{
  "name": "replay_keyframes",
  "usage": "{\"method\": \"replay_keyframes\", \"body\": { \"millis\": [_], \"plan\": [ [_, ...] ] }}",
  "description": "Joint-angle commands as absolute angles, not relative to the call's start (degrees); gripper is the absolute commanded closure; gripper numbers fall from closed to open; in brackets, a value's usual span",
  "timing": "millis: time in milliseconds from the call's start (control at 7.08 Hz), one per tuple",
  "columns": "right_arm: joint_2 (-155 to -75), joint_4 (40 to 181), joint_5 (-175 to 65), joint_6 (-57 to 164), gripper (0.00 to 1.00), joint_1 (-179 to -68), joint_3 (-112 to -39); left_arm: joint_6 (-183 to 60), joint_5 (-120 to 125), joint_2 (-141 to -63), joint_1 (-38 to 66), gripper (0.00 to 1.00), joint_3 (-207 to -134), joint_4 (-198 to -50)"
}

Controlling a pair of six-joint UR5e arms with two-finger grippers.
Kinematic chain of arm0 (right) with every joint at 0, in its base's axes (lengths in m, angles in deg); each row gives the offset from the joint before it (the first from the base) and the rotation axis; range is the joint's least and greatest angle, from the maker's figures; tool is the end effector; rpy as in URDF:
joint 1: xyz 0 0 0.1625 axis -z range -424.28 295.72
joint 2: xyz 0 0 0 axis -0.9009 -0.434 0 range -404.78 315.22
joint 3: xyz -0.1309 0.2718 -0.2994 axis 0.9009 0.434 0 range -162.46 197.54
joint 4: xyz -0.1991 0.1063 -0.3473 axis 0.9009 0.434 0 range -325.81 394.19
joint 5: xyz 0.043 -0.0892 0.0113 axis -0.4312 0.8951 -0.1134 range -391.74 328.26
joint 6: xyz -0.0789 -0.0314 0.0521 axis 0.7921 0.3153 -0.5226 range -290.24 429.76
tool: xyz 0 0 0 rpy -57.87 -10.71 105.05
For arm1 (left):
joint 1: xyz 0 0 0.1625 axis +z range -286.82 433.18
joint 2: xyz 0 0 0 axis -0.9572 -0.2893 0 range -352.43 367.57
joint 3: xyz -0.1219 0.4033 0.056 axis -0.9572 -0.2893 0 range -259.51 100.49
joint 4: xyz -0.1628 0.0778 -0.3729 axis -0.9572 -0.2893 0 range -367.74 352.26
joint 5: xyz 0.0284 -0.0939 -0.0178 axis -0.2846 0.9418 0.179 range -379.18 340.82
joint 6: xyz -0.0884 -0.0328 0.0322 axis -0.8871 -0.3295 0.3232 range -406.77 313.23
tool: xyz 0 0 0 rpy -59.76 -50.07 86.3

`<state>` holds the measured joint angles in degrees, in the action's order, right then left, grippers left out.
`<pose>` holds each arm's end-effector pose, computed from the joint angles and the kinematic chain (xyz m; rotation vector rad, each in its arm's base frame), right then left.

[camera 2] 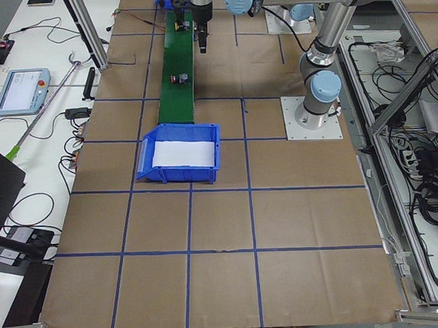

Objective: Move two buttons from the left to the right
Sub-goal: 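Grasp the yellow button on the belt with the right gripper and lift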

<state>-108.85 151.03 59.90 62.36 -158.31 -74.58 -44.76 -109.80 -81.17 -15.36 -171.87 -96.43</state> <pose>0.1742 -0.6188 0.2586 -0.0911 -3.1096 -0.0285 -0.1199 -0.4861 0.4807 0.0154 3.1305 -0.0057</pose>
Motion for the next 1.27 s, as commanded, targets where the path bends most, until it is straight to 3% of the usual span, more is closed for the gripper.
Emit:
{"method": "replay_keyframes", "body": {
  "millis": [0, 424, 848, 1130],
  "plan": [
    [-111.5, 148.6, 60.1, 64.6, 0.96, -157.3, -70.9, -44.8, -109.6, -81.5, -15.2, 0.0, -172.0, -96.4],
    [-113.7, 139.8, 60.1, 83.5, 0.94, -142.1, -61.0, -44.8, -109.4, -81.6, -15.1, 0.0, -172.0, -96.4],
    [-113.6, 140.1, 59.4, 99.2, 0.95, -125.0, -60.9, -44.9, -108.1, -80.9, -12.7, 0.0, -172.4, -96.5],
    [-112.9, 145.0, 59.5, 101.9, 0.95, -124.0, -66.9, -45.7, -108.7, -81.7, -13.1, 0.0, -171.4, -96.7]
  ]
}}
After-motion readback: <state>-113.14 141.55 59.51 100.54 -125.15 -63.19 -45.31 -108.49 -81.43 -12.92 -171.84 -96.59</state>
